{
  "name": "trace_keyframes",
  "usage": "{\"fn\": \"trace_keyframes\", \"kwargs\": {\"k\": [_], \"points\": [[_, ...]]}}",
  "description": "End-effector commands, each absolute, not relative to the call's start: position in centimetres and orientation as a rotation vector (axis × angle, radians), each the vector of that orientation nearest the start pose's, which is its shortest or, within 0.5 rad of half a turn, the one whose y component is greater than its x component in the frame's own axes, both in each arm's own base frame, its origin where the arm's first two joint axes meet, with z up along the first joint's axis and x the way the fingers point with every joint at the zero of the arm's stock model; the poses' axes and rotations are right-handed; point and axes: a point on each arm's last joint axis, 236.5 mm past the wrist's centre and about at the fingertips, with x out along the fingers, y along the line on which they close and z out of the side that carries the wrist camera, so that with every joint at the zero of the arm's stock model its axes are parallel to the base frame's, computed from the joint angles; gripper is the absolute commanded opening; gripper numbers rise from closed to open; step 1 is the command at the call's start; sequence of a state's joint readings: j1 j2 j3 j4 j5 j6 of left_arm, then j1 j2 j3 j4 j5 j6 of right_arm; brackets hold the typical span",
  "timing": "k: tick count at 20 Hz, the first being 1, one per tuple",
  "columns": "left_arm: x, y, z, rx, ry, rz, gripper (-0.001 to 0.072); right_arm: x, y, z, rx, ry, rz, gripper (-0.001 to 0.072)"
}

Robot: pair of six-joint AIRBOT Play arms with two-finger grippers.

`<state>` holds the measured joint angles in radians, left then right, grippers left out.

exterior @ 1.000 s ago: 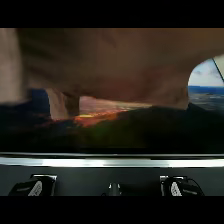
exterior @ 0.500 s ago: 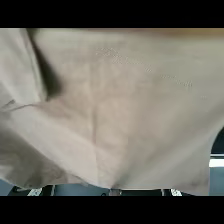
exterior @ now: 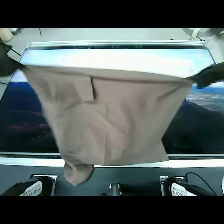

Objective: Fold the shirts.

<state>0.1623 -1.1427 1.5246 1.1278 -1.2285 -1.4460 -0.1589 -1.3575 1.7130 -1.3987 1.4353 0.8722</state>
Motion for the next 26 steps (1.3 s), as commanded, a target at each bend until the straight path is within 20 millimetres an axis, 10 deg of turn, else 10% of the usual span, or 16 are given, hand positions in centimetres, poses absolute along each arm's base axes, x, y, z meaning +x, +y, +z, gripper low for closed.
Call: {"fn": "trace_keyframes", "kwargs": {"k": [1, 6, 10, 14, 18, 21, 26], "points": [[46.2, -1.5, 8.2, -0.316, 0.971, -0.182, 0.0022, 50.8, -0.6, 5.0, -0.355, 1.073, 0.355, 0.0023], [52.7, -0.6, 1.7, -0.345, 0.892, -0.167, 0.0023, 59.6, -0.3, 4.2, -0.138, 0.797, 0.170, 0.0023], [55.7, 0.0, 1.2, -0.426, 0.787, -0.109, 0.0023, 61.4, -1.3, 5.3, -0.184, 0.706, 0.132, 0.0023], [53.5, -3.3, -1.5, -0.451, 0.935, -0.199, 0.0023, 58.0, -0.3, -0.5, -0.166, 0.944, 0.201, 0.0025], [47.7, -2.1, 0.4, -0.299, 1.111, -0.259, 0.0022, 52.7, -0.4, -0.1, -0.381, 1.110, 0.364, 0.0024], [42.2, -3.4, -2.2, -0.332, 1.359, -0.292, 0.0022, 47.1, 0.1, -3.8, -0.350, 1.356, 0.463, 0.0024], [37.9, -4.9, -7.0, -0.381, 1.522, -0.306, 0.0022, 44.4, 0.4, -8.1, -0.289, 1.515, 0.493, 0.0024]]}}
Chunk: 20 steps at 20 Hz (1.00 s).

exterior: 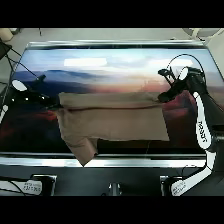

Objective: Fold the shirts.

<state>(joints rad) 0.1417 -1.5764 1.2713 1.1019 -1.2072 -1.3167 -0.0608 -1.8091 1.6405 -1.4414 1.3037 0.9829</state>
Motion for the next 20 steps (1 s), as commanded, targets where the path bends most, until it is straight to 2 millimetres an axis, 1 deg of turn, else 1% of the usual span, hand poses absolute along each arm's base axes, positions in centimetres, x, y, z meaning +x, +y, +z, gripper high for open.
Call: {"fn": "trace_keyframes", "kwargs": {"k": [1, 3, 4, 5, 6, 7, 8, 9, 10, 11, 12, 13, 14, 15, 16, 18, 19, 20], "points": [[37.6, -5.0, -7.2, -0.384, 1.531, -0.305, 0.0022, 44.5, 0.4, -8.3, -0.276, 1.515, 0.478, 0.0023], [37.5, -5.0, -7.3, -0.405, 1.538, -0.287, 0.0023, 45.0, 0.3, -8.4, -0.254, 1.507, 0.449, 0.0024], [37.6, -5.2, -7.2, -0.431, 1.540, -0.278, 0.0037, 45.3, 0.3, -8.4, -0.250, 1.493, 0.438, 0.0031], [37.7, -5.7, -6.8, -0.458, 1.535, -0.292, 0.0185, 46.0, 0.5, -8.1, -0.239, 1.464, 0.427, 0.0171], [37.6, -6.0, -6.2, -0.482, 1.538, -0.309, 0.0441, 46.0, 0.6, -7.2, -0.236, 1.461, 0.435, 0.0398], [37.5, -5.8, -5.4, -0.490, 1.547, -0.322, 0.0536, 46.1, 0.4, -5.9, -0.258, 1.451, 0.440, 0.0518], [37.4, -5.3, -4.3, -0.491, 1.550, -0.331, 0.0536, 45.9, -0.3, -4.3, -0.302, 1.443, 0.448, 0.0547], [37.4, -4.6, -3.1, -0.496, 1.542, -0.332, 0.0535, 45.4, -1.0, -2.9, -0.314, 1.441, 0.449, 0.0556], [37.3, -3.7, -2.0, -0.504, 1.525, -0.323, 0.0535, 44.6, -2.1, -1.7, -0.294, 1.450, 0.436, 0.0555], [36.8, -2.8, -1.1, -0.505, 1.513, -0.307, 0.0535, 43.0, -3.2, -1.0, -0.244, 1.494, 0.437, 0.0552], [35.8, -1.9, -0.6, -0.504, 1.509, -0.285, 0.0534, 41.0, -4.2, -0.7, -0.171, 1.553, 0.449, 0.0546], [34.4, -1.6, -0.5, -0.503, 1.510, -0.285, 0.0534, 39.1, -4.6, -0.7, -0.098, 1.601, 0.470, 0.0524], [32.2, -1.8, -1.0, -0.510, 1.528, -0.290, 0.0534, 37.3, -4.8, -1.1, -0.031, 1.632, 0.486, 0.0522], [29.8, -2.3, -2.1, -0.527, 1.559, -0.291, 0.0534, 35.8, -4.8, -1.8, 0.011, 1.650, 0.487, 0.0522], [27.0, -3.1, -3.7, -0.554, 1.593, -0.279, 0.0535, 34.4, -4.5, -2.7, 0.031, 1.660, 0.481, 0.0521], [22.4, -5.2, -6.3, -0.593, 1.625, -0.302, 0.0535, 32.4, -3.5, -4.4, 0.036, 1.654, 0.498, 0.0521], [20.8, -6.3, -7.0, -0.622, 1.626, -0.325, 0.0535, 31.7, -3.2, -4.9, 0.037, 1.655, 0.501, 0.0521], [19.8, -7.3, -7.6, -0.653, 1.615, -0.343, 0.0535, 31.2, -3.1, -5.2, 0.040, 1.658, 0.500, 0.0521]]}}
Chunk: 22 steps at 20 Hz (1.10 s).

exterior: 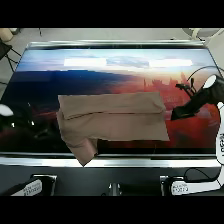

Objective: Fold the shirts.

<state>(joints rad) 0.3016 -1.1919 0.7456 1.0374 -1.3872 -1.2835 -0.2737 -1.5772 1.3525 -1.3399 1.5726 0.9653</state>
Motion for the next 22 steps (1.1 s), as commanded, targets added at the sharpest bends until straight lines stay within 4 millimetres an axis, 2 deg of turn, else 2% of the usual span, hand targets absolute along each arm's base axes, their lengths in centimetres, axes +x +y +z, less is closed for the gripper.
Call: {"fn": "trace_keyframes", "kwargs": {"k": [1, 4, 8, 11, 12, 13, 14, 15, 18, 22], "points": [[19.3, -7.9, -8.1, -0.684, 1.608, -0.341, 0.0535, 31.0, -3.0, -5.3, 0.041, 1.658, 0.498, 0.0521], [18.7, -8.9, -9.5, -0.739, 1.606, -0.321, 0.0535, 30.9, -3.1, -5.3, 0.037, 1.655, 0.494, 0.0522], [19.4, -10.4, -10.0, -0.700, 1.587, -0.320, 0.0535, 31.3, -3.3, -5.5, 0.028, 1.638, 0.478, 0.0535], [20.2, -11.4, -11.0, -0.653, 1.573, -0.292, 0.0502, 30.5, -2.8, -5.6, 0.050, 1.653, 0.491, 0.0536], [20.2, -11.7, -11.3, -0.642, 1.577, -0.290, 0.0497, 29.9, -2.6, -5.9, 0.053, 1.658, 0.490, 0.0558], [20.1, -12.0, -11.5, -0.630, 1.583, -0.295, 0.0352, 29.1, -2.4, -6.5, 0.061, 1.671, 0.491, 0.0582], [20.0, -12.1, -11.6, -0.624, 1.588, -0.299, 0.0190, 28.1, -2.1, -7.2, 0.076, 1.693, 0.494, 0.0663], [20.0, -12.2, -11.6, -0.623, 1.589, -0.300, 0.0047, 27.0, -1.6, -8.0, 0.105, 1.722, 0.500, 0.0693], [20.2, -12.1, -11.5, -0.617, 1.580, -0.305, 0.0025, 25.5, -0.6, -9.8, 0.151, 1.739, 0.503, 0.0689], [20.4, -12.1, -11.0, -0.602, 1.554, -0.319, 0.0025, 25.9, 0.5, -10.9, 0.232, 1.710, 0.470, 0.0670]]}}
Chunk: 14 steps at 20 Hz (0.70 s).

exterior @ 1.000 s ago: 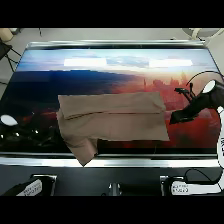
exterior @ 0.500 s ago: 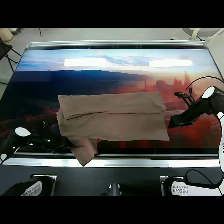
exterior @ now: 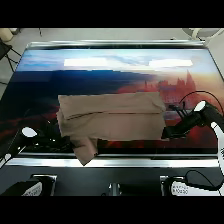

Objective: Fold the shirts.

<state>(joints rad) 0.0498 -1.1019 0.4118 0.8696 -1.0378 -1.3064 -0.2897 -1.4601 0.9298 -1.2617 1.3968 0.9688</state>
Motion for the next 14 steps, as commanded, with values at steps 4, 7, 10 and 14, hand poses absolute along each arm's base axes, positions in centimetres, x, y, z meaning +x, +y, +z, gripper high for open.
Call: {"fn": "trace_keyframes", "kwargs": {"k": [4, 7, 10, 14], "points": [[20.8, -12.1, -10.2, -0.580, 1.515, -0.338, 0.0025, 27.1, 1.7, -11.5, 0.320, 1.672, 0.461, 0.0297], [22.0, -12.0, -8.5, -0.533, 1.432, -0.373, 0.0024, 27.6, 1.6, -11.1, 0.288, 1.644, 0.478, 0.0024], [25.5, -11.8, -3.5, -0.484, 1.252, -0.399, 0.0022, 29.8, 0.8, -8.4, 0.186, 1.544, 0.514, 0.0023], [30.6, -10.8, 2.8, -0.461, 1.079, -0.387, 0.0020, 36.2, 0.3, -3.2, 0.064, 1.349, 0.488, 0.0021]]}}
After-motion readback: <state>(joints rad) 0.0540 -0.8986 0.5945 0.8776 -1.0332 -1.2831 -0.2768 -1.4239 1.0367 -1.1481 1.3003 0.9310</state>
